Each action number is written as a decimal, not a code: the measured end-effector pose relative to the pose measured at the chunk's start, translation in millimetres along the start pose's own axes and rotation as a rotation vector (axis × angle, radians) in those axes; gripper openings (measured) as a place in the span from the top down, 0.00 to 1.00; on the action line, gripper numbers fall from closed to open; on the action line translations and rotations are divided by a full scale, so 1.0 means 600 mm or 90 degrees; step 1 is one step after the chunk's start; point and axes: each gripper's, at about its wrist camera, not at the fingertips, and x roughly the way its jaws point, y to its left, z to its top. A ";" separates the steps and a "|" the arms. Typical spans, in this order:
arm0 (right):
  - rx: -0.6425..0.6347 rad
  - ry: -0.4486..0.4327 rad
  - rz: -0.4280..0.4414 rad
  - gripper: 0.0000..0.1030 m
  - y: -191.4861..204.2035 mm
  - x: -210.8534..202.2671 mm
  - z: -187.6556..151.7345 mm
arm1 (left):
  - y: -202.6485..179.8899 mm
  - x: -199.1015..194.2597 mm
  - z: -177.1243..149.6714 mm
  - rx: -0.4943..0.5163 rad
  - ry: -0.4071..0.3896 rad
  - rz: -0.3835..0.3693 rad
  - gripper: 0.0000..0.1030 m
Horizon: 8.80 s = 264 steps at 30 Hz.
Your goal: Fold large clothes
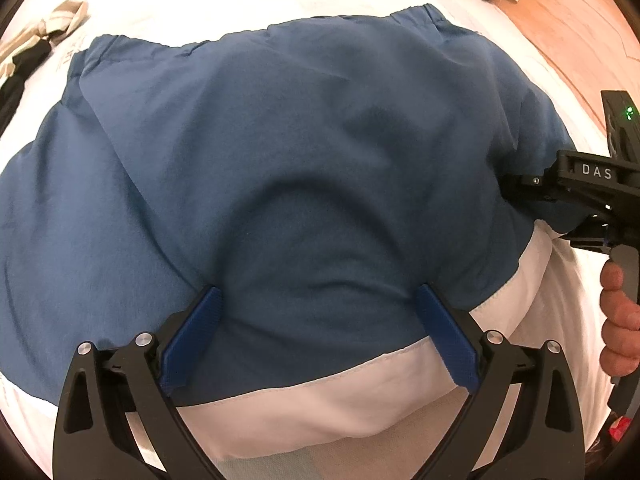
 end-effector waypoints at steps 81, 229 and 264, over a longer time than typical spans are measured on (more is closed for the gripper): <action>-0.557 -0.128 -0.019 0.93 0.435 -0.140 -0.136 | 0.218 -0.068 -0.043 -0.125 -0.037 0.002 0.08; -0.414 0.118 0.165 0.72 0.448 0.031 -0.124 | 0.401 -0.144 0.019 -0.215 0.114 -0.242 0.80; -0.360 -0.137 0.123 0.73 0.197 -0.396 -0.037 | -0.042 -0.380 0.190 0.055 -0.011 -0.263 0.80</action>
